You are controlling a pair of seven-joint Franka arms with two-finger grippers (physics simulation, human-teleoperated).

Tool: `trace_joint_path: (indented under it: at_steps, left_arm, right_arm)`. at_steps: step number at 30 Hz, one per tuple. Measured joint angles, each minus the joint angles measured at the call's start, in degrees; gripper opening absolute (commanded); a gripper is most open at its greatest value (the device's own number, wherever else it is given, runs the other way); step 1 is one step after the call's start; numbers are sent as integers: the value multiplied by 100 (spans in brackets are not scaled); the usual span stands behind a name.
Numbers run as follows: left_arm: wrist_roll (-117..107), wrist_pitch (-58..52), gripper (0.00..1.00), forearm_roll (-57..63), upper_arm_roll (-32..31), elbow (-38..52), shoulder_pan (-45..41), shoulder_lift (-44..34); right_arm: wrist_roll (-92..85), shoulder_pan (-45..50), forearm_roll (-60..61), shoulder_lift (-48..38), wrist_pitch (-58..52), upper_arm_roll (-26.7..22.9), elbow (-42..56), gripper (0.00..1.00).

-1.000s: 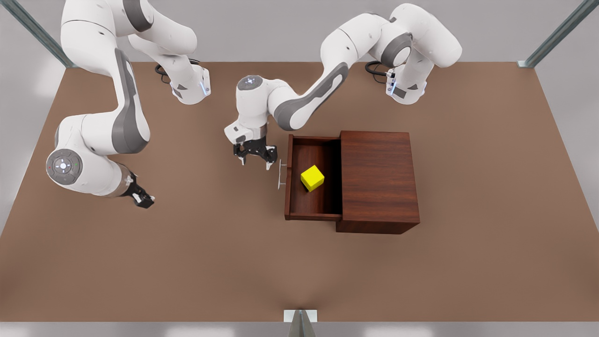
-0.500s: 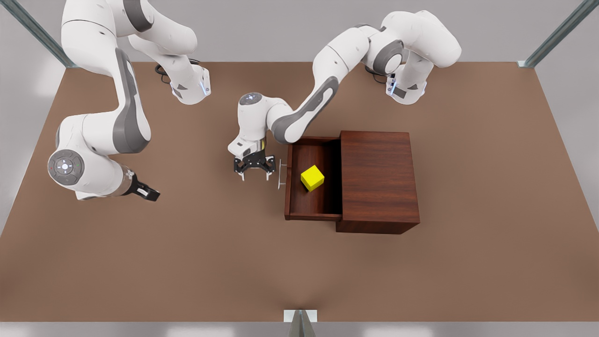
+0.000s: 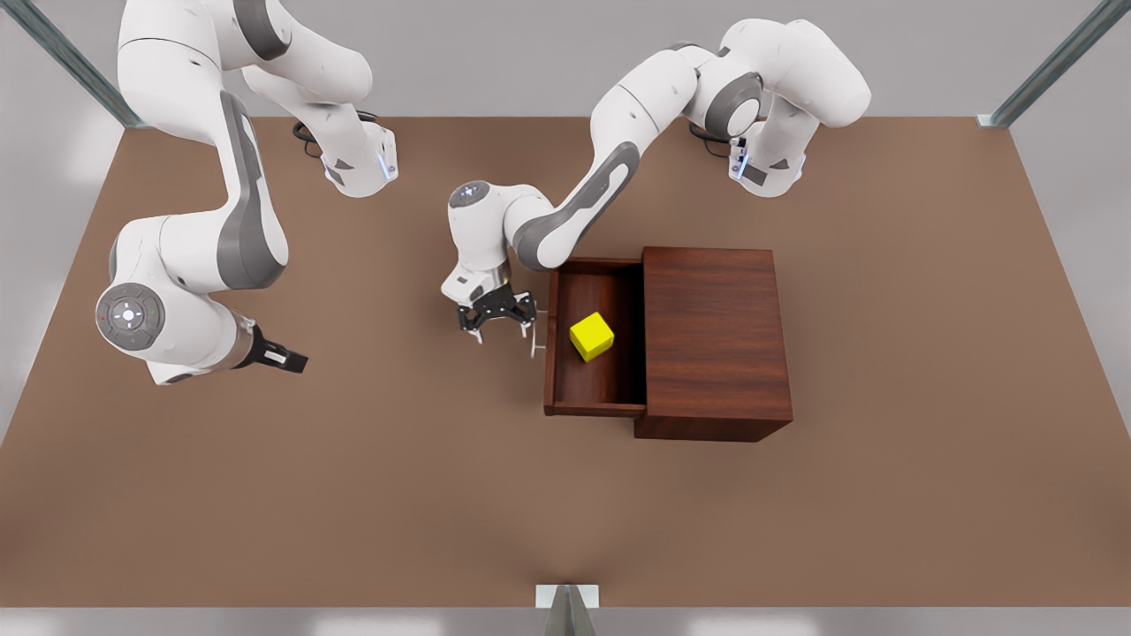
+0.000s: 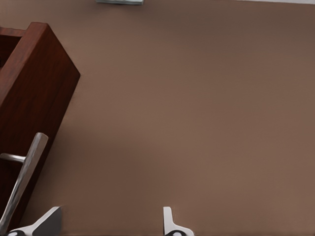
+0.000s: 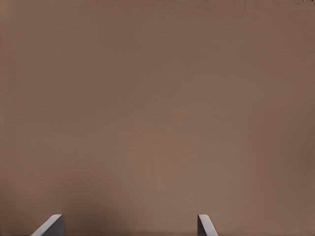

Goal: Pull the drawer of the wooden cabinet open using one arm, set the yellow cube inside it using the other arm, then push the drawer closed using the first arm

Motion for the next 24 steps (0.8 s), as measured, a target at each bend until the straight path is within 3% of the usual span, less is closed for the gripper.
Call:
trace_joint_path:
  at_steps: [7, 19, 24]
  left_arm:
    - [11, -269, 100, -134, 6, -433, 144, -376]
    - [296, 210, 100, -439, -1, -2523, 422, -1609]
    - [555, 256, 100, -573, -1, -2890, 629, -1817]
  right_arm:
    - [-189, 0, 0, 0, -3, 0, 0, 100]
    - [-383, 0, -9, 0, -4, 0, 0, 100]
    - [-432, 0, -9, 2, -4, 0, 0, 100]
